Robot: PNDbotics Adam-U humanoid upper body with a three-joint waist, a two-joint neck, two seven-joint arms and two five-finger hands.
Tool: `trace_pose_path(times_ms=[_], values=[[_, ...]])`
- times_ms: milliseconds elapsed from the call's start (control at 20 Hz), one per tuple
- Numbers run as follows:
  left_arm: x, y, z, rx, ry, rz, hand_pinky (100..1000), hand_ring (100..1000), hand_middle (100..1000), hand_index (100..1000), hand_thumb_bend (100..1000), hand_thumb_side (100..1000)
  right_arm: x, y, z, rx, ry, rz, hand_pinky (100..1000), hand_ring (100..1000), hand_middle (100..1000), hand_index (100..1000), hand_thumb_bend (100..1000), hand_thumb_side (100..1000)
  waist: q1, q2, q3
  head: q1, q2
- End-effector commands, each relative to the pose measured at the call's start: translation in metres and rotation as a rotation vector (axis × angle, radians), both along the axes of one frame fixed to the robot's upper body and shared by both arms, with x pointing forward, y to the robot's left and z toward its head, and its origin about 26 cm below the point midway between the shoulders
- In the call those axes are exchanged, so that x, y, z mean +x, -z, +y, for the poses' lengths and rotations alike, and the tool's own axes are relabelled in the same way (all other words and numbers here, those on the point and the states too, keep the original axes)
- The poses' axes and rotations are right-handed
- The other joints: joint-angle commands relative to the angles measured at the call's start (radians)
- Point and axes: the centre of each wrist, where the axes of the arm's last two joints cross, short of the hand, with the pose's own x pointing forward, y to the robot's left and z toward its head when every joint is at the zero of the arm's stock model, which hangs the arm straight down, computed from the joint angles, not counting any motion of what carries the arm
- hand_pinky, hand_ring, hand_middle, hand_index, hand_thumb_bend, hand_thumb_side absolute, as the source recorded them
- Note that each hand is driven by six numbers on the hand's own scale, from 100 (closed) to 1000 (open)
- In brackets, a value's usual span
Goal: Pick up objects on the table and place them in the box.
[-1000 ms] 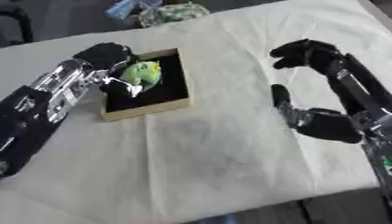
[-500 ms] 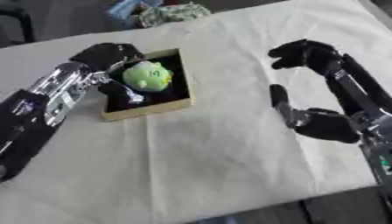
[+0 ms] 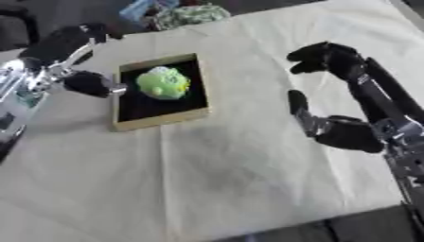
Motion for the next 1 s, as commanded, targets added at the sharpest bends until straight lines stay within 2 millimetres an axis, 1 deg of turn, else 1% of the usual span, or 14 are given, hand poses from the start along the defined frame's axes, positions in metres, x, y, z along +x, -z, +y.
trace_pose_path(times_ms=[50,100,150,200,250,350,400,550,700,900,1000], values=[[-0.03,-0.023,0.013,-0.131,-0.016,-0.111,785,742,759,874,619,698,-0.002,-0.009,-0.004,-0.014,0.015,-0.035,788,737,765,837,100,238,-0.008,-0.013,0.007,-0.004,-0.01],[-0.037,-0.02,0.014,-0.18,-0.013,-0.123,774,733,750,870,593,691,-0.002,-0.009,-0.005,-0.014,0.017,-0.036,788,737,766,837,100,237,-0.01,-0.011,0.012,-0.004,-0.009],[-0.044,-0.017,0.015,-0.228,-0.01,-0.131,772,730,748,869,588,691,-0.002,-0.009,-0.005,-0.014,0.019,-0.037,788,737,766,837,100,237,-0.011,-0.011,0.016,-0.003,-0.008],[-0.051,-0.012,0.015,-0.275,-0.003,-0.14,760,718,739,864,554,692,-0.002,-0.009,-0.005,-0.013,0.021,-0.039,788,738,767,838,100,237,-0.013,-0.009,0.02,-0.001,-0.009],[-0.057,-0.008,0.015,-0.324,0.005,-0.153,756,712,735,863,547,692,-0.002,-0.01,-0.005,-0.011,0.024,-0.041,788,738,767,838,100,238,-0.014,-0.008,0.023,0.002,-0.009],[-0.065,0.001,0.015,-0.406,0.003,-0.176,748,701,724,856,539,684,-0.001,-0.01,-0.006,-0.006,0.031,-0.043,788,738,767,838,100,238,-0.017,-0.007,0.028,0.005,-0.005],[-0.067,0.006,0.014,-0.442,-0.003,-0.184,739,694,717,852,502,693,-0.001,-0.009,-0.006,-0.004,0.034,-0.043,787,738,767,838,100,237,-0.019,-0.006,0.031,0.009,-0.002],[-0.071,0.023,0.011,-0.563,-0.012,-0.209,727,683,705,844,464,695,-0.001,-0.009,-0.007,0.001,0.042,-0.046,787,738,767,839,100,236,-0.025,-0.004,0.039,0.025,0.004],[-0.074,0.04,0.007,-0.667,-0.016,-0.219,721,678,701,840,454,703,-0.001,-0.009,-0.008,0.01,0.053,-0.05,787,738,767,838,100,236,-0.029,-0.002,0.039,0.038,0.012],[-0.072,0.063,0.005,-0.744,-0.032,-0.176,717,677,700,840,440,716,-0.001,-0.009,-0.009,0.012,0.059,-0.051,787,738,766,838,100,234,-0.031,-0.001,0.044,0.053,0.022],[-0.072,0.072,0.004,-0.77,-0.039,-0.159,715,675,699,840,436,719,-0.001,-0.009,-0.009,0.015,0.062,-0.052,787,738,767,838,100,234,-0.032,0.0,0.042,0.054,0.027]])
